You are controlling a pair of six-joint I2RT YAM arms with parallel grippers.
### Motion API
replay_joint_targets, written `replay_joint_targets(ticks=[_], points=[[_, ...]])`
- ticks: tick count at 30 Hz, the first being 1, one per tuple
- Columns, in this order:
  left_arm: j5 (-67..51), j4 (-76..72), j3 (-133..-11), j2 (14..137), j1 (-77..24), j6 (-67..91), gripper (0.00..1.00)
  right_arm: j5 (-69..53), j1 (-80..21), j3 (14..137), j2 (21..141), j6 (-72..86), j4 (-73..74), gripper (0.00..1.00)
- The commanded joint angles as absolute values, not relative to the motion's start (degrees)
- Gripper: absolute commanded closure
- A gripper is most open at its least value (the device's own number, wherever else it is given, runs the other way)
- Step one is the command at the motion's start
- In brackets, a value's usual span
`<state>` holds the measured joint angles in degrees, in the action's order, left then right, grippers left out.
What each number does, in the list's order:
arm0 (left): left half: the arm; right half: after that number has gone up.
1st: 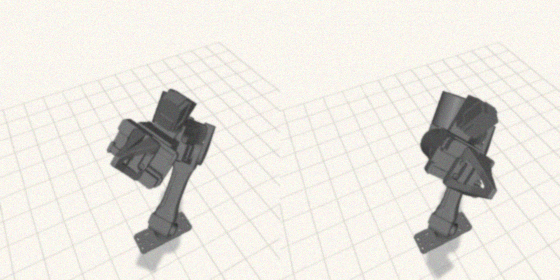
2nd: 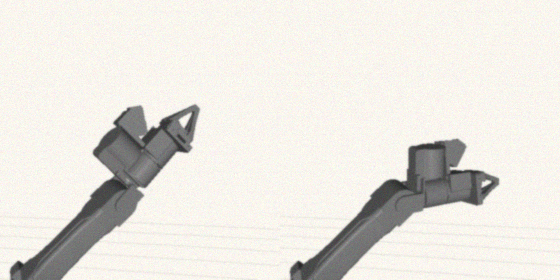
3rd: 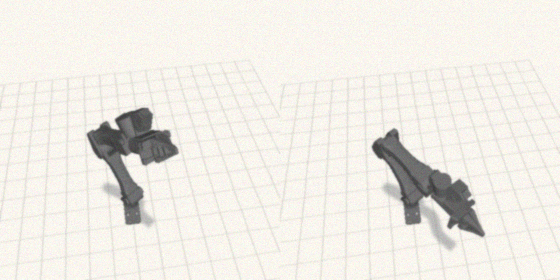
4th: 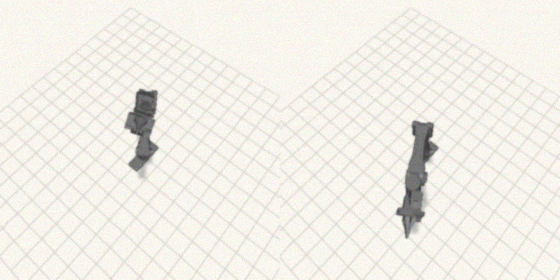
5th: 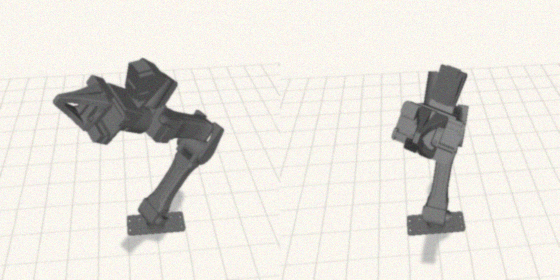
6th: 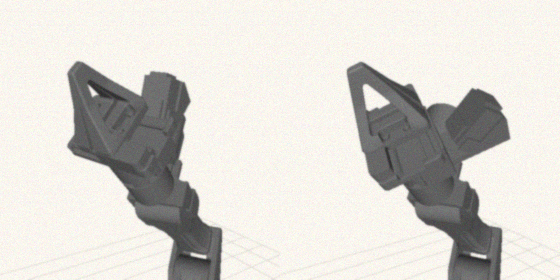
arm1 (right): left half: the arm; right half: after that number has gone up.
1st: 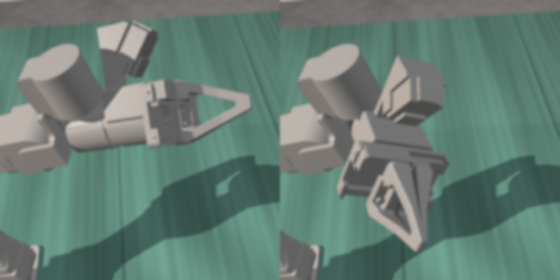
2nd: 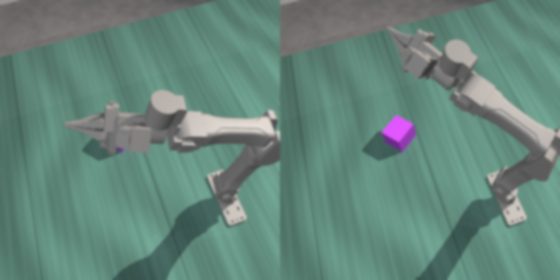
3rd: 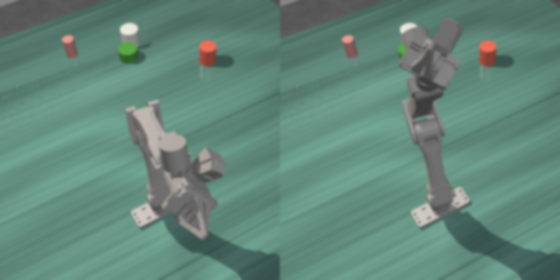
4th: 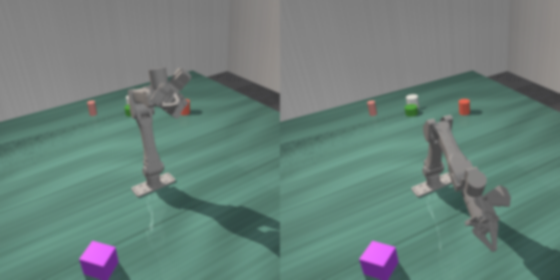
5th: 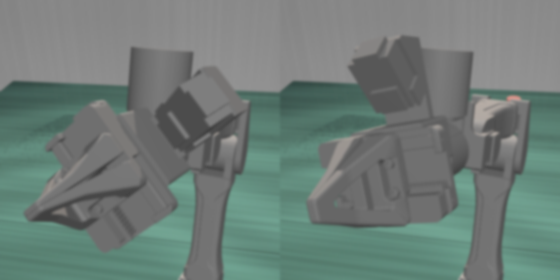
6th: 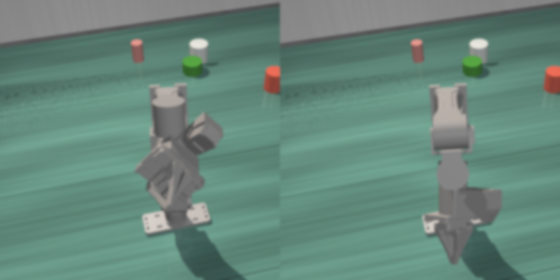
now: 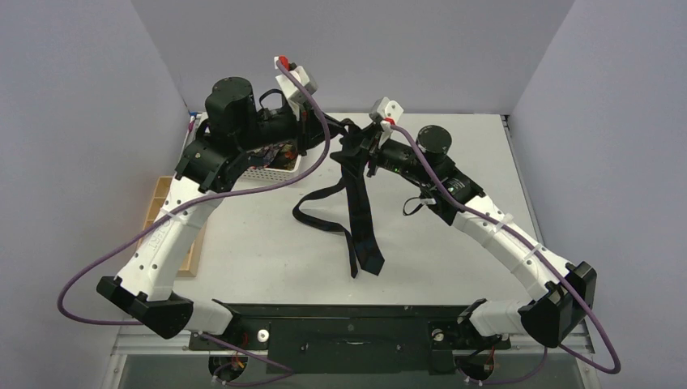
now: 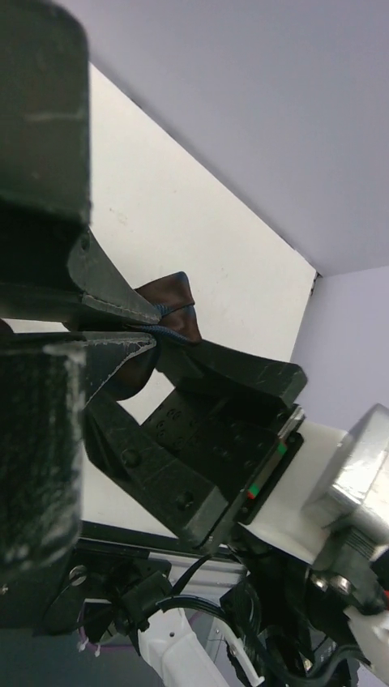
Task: Roll the ties
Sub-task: Flatten out the tie at the center of the board.
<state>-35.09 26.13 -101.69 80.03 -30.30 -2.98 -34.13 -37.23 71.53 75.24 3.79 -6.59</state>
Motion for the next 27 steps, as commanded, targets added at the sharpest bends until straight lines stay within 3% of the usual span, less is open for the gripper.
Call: replay_joint_targets(ticks=[1,3,5,6,8,9,12,14,18,23,27], points=[[-36.51,23.3,-99.61,77.48,-30.35,3.02,1.0,-33.6,-37.69,76.97,75.36,2.33,-10.49,0.67],[-37.19,20.69,-97.79,76.33,-28.26,7.32,0.96,-35.47,-37.34,79.83,75.6,-1.21,-3.77,0.98],[-41.18,16.43,-96.05,75.52,-22.89,14.2,0.62,-37.97,-36.13,83.58,75.63,-7.1,7.79,1.0],[-44.77,14.59,-94.61,75.2,-17.9,19.15,0.35,-40.96,-34.3,86.79,75.82,-12.67,12.2,1.0],[-50.1,8.95,-91.84,73.78,-10.97,23.95,0.1,-46.41,-31.43,93.59,77.37,-24.44,30.45,1.0],[-51.11,7.47,-90.0,72.78,-9.18,24.28,0.04,-47.99,-30.56,96.28,79.09,-29.75,45.21,1.0],[-52.1,11.52,-86.29,71.04,-5.21,13.68,0.03,-46.16,-31.93,108.73,82.95,-57.83,82.03,1.0],[-51.42,13.54,-82.33,70.03,-5.3,6.09,0.03,-37.47,-36.35,108.02,82.8,-63.63,89.16,1.0],[-48.8,12.67,-75.81,69.81,-8.52,-1.68,0.03,-19.3,-44.08,98.15,76.43,-72.74,89.22,1.0],[-42.3,10.23,-69.35,68.8,-15.49,-9.82,0.03,1.99,-48.1,97.74,76.43,-76.15,90.11,1.0],[-36.43,6.18,-68.19,70.77,-15.75,-5.58,0.03,24.78,-49.13,91.3,76.7,-75.3,79.55,1.0]])
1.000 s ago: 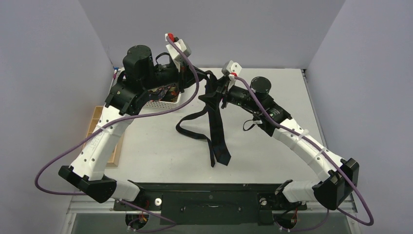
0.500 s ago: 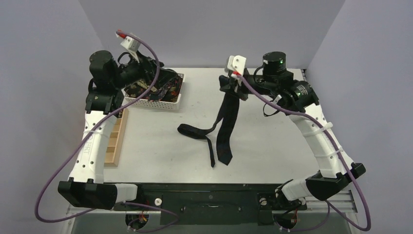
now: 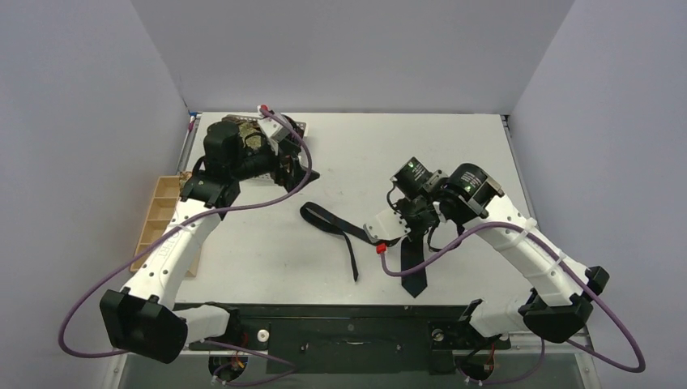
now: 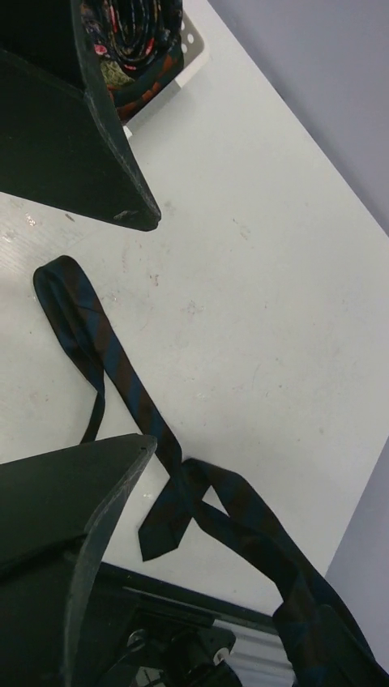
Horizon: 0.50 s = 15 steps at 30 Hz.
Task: Roll the ties
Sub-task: Flatten out the tie at the center of the board.
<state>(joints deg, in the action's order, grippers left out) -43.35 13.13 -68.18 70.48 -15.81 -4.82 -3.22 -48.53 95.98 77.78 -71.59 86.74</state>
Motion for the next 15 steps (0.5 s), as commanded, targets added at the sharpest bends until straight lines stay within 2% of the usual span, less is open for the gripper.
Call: replay_joint_targets(ticks=[1,3,5,7,9,11,13,15], points=[[-35.0,5.65,-68.19,71.59,-15.65,-4.95,0.03,31.38,-48.45,90.25,76.85,-75.22,77.43,1.0],[-28.55,5.43,-67.72,72.16,-15.64,-4.05,0.03,41.44,-47.13,86.93,77.4,-76.52,70.1,1.0],[-25.62,6.02,-67.32,72.27,-15.46,-3.67,0.03,45.86,-45.62,84.94,76.87,-80.61,63.73,1.0],[-24.21,7.18,-67.29,72.31,-15.02,-3.6,0.03,43.03,-44.65,86.43,76.03,-84.83,63.72,1.0],[-24.78,7.63,-66.98,72.02,-14.65,-2.8,0.02,33.6,-44.44,95.65,78.78,-81.98,64.03,1.0],[-24.24,6.6,-66.24,71.75,-14.44,0.18,0.02,28.0,-44.06,119.91,87.67,-73.12,68.56,1.0],[-23.28,5.29,-65.82,71.82,-13.76,3.78,0.03,23.21,-43.05,138.01,97.15,-65.8,71.82,1.0],[-22.28,5.07,-66.53,72.54,-11.78,7.62,0.03,18.48,-43.73,147.74,102.09,-59.85,70.04,1.0]])
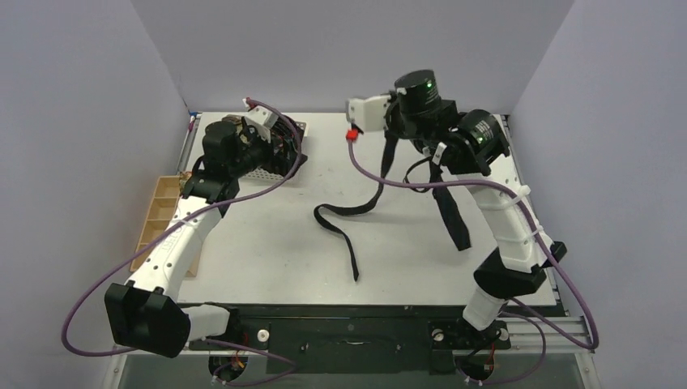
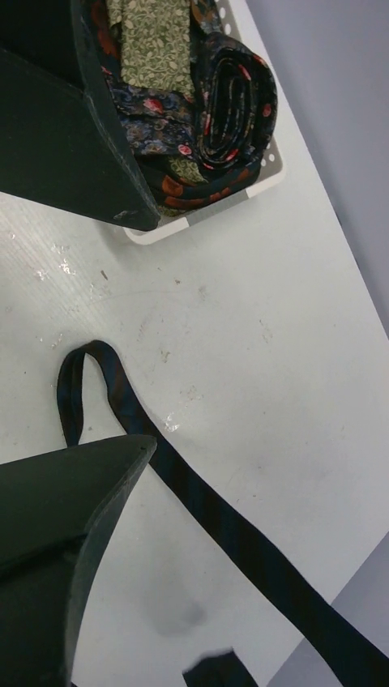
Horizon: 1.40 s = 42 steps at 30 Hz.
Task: Roll the ties
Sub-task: Flatten out the tie at the center of the board.
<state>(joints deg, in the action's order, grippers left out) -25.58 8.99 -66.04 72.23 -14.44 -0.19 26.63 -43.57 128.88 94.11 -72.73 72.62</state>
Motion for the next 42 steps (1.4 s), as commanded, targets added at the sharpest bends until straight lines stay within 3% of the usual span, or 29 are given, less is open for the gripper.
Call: replay_joint_targets(ticks=[1,3,5,7,10,11,13,17,21,25,37,42], points=[[-22.21,5.17,-66.97,72.83,-10.81,8.91,0.03,16.84,-44.98,148.53,102.24,-56.31,68.29,1.0],[-23.18,5.4,-68.35,73.65,-6.91,12.8,0.03,9.13,-50.62,143.91,98.3,-54.29,70.24,1.0],[-25.61,5.59,-69.33,73.88,-2.72,15.05,0.03,3.02,-59.12,127.73,89.46,-56.83,74.25,1.0],[-27.03,6.86,-69.9,73.26,-0.63,14.47,0.03,7.06,-61.06,108.06,80.37,-60.96,77.15,1.0],[-27.77,6.93,-68.86,71.73,1.21,12.0,0.03,15.88,-50.62,84.46,73.56,-73.06,77.73,1.0],[-27.86,6.22,-67.91,71.09,1.25,11.93,0.03,19.39,-41.59,82.48,73.65,-76.17,76.88,1.0],[-29.27,5.98,-67.35,71.01,0.89,11.65,0.03,23.52,-32.47,83.27,76.82,-81.67,75.24,1.0],[-33.46,6.77,-67.94,72.17,-2.22,7.95,0.01,21.97,-29.14,96.82,82.46,-81.04,73.98,1.0],[-42.84,7.91,-68.17,73.75,-6.8,-1.46,0.01,17.25,-29.8,89.11,74.72,-81.62,55.93,1.0],[-41.91,10.29,-69.46,74.73,-14.07,-10.28,0.02,12.35,-30.62,81.77,67.71,-79.94,37.46,1.0],[-41.67,8.42,-78.47,76.91,-19.88,-2.35,0.03,-10.36,-21.53,111.04,73.93,-19.87,26.55,1.0],[-40.38,13.32,-85.18,76.91,-26.43,-2.73,0.03,-20.9,-17.57,103.7,70.27,0.96,4.41,1.0]])
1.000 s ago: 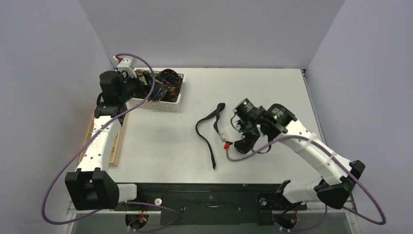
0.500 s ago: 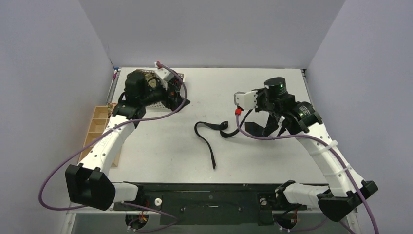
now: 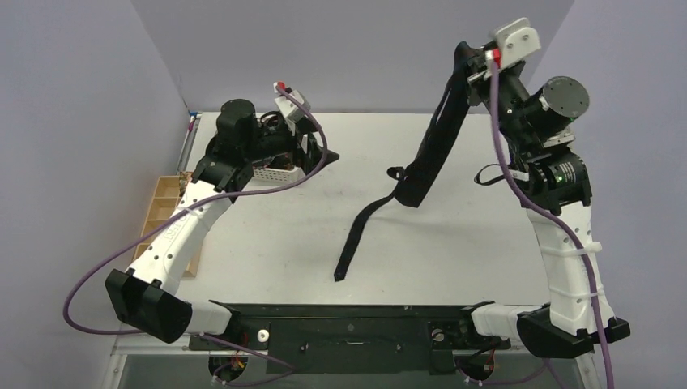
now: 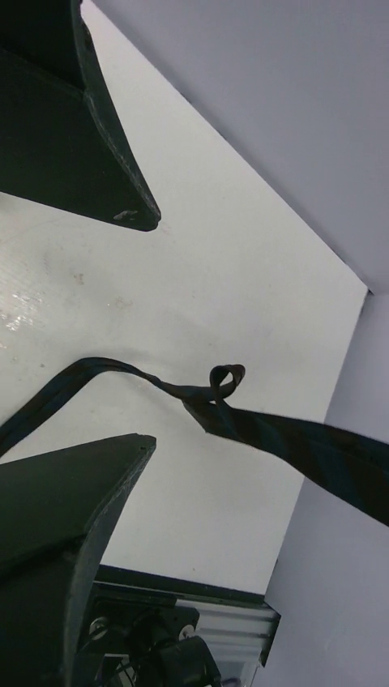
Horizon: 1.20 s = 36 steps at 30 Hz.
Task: Roll the ties
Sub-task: Flatten out the tie at the center of the board.
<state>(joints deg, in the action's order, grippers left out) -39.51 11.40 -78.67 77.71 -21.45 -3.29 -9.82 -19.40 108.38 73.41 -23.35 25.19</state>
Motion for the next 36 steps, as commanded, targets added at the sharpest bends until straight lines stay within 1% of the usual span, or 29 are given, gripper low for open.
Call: replay_joint_targets(ticks=[1,3,7,8,13,14,19,22,25,31,36], points=[[-38.86,13.21,-85.74,76.82,-27.19,-2.05,0.03,-21.26,-17.44,102.26,68.96,5.82,-3.86,1.0],[-37.49,11.64,-87.35,76.64,-28.52,0.51,0.03,-22.88,-17.33,100.37,68.22,10.91,-10.61,1.0],[-38.21,9.17,-92.36,77.94,-29.86,6.44,0.01,-26.58,-17.23,102.4,69.65,18.98,-13.44,1.0],[-38.53,9.32,-94.39,78.66,-31.19,7.41,0.04,-28.16,-17.23,102.17,69.97,21.25,-14.28,1.0],[-38.75,10.11,-99.41,79.78,-38.25,7.89,0.15,-32.44,-17.34,101.68,71.03,29.25,-19.32,1.0],[-38.84,9.98,-99.8,79.87,-38.59,8.24,0.18,-33.01,-17.33,101.71,71.41,31.22,-19.9,1.0],[-41.85,7.9,-103.55,81.08,-41.03,10.61,0.26,-36.18,-18.0,101.2,72.63,35.12,-23.49,1.0],[-43.65,7.46,-105.02,81.82,-42.93,10.47,0.26,-37.7,-18.61,101.0,73.98,37.91,-25.76,1.0],[-43.37,7.86,-106.84,83.39,-44.3,9.63,0.24,-39.3,-19.79,100.64,74.57,38.5,-26.49,1.0],[-42.93,8.11,-110.25,86.42,-44.48,8.84,0.23,-39.6,-23.22,99.22,73.67,31.88,-22.88,1.0],[-41.29,8.55,-109.98,87.84,-44.84,8.44,0.23,-39.67,-24.26,98.69,73.49,30.99,-22.04,1.0]])
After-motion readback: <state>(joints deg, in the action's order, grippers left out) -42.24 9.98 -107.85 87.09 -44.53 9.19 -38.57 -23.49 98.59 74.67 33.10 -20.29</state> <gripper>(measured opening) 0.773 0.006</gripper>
